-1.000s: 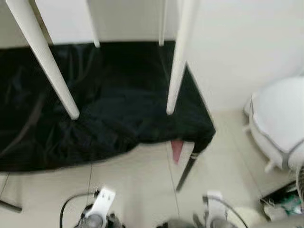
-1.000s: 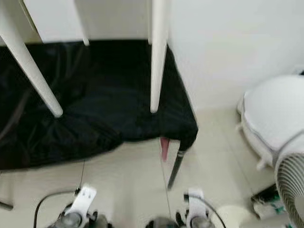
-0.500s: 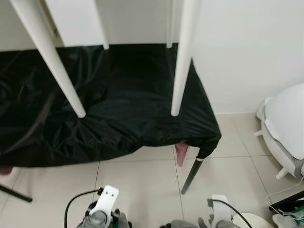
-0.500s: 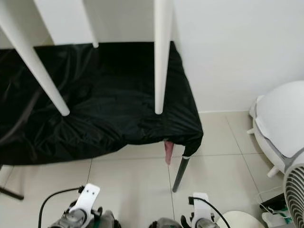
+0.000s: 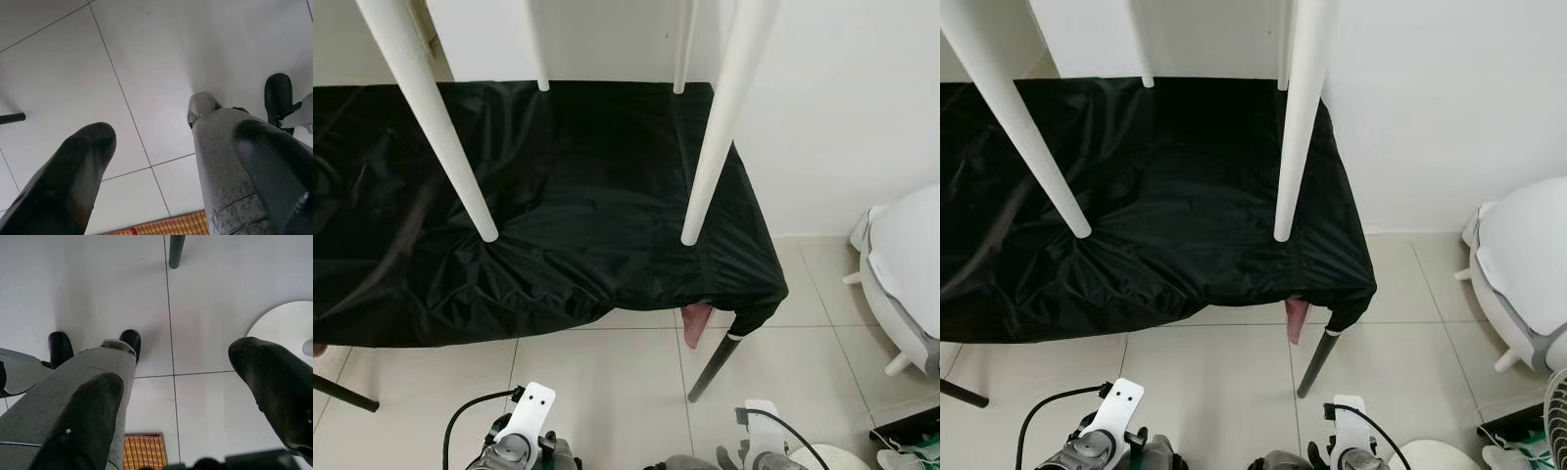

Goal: Building children table

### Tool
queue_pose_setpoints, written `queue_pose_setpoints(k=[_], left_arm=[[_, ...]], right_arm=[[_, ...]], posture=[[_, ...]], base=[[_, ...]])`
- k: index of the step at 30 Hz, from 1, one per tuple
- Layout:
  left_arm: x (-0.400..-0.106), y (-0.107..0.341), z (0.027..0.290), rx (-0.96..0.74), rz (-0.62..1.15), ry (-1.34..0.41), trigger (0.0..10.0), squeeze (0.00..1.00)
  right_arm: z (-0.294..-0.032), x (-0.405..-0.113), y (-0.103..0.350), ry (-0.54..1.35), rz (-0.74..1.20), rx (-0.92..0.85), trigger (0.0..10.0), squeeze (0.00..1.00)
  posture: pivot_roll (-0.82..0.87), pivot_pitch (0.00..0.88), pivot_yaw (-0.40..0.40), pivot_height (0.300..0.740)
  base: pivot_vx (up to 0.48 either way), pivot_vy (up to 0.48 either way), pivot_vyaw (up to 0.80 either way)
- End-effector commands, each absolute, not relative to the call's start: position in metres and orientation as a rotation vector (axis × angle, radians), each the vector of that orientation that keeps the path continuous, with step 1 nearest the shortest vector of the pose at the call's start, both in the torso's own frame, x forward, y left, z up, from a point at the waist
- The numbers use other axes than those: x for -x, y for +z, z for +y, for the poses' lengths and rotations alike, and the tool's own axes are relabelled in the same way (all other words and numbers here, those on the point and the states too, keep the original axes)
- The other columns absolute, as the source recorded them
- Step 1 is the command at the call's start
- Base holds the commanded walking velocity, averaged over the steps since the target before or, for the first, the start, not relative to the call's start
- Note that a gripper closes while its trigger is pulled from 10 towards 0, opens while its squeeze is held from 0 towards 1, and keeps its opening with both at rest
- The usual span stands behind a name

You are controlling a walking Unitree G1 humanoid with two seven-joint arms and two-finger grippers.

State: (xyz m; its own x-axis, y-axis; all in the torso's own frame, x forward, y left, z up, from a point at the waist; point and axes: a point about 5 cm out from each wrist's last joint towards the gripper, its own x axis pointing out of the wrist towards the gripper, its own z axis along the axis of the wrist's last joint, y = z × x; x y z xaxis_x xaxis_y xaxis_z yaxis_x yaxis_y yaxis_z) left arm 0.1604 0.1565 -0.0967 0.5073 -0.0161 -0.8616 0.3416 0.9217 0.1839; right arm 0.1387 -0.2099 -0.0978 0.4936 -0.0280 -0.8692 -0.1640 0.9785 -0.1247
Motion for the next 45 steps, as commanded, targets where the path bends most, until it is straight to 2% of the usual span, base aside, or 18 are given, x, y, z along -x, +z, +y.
queue_pose_setpoints(k=[1,7,18,45], left_arm=[[-0.1445,-0.1031,0.1625,-0.375,1.088,-0.217,10.0,0.00],[-0.1448,-0.1030,0.1619,-0.374,1.087,-0.221,10.0,0.00],[-0.1420,-0.1041,0.1629,-0.385,1.097,-0.212,10.0,0.00],[-0.1425,-0.1036,0.1664,-0.346,1.098,-0.193,10.0,0.00]], right_arm=[[-0.2099,-0.1315,-0.1005,0.088,1.084,0.197,10.0,0.00],[-0.2111,-0.1308,-0.1005,0.089,1.086,0.200,10.0,0.00],[-0.2118,-0.1299,-0.1007,0.089,1.089,0.203,10.0,0.00],[-0.2130,-0.1263,-0.1017,0.071,1.098,0.189,10.0,0.00]], posture=[[-0.05,0.000,0.003,0.740],[-0.05,0.000,0.002,0.740],[-0.05,0.000,-0.004,0.740],[-0.04,0.000,-0.004,0.740]], base=[[0.000,0.000,0.00],[0.000,0.000,0.00],[0.000,-0.459,0.00],[0.000,0.000,0.00]])
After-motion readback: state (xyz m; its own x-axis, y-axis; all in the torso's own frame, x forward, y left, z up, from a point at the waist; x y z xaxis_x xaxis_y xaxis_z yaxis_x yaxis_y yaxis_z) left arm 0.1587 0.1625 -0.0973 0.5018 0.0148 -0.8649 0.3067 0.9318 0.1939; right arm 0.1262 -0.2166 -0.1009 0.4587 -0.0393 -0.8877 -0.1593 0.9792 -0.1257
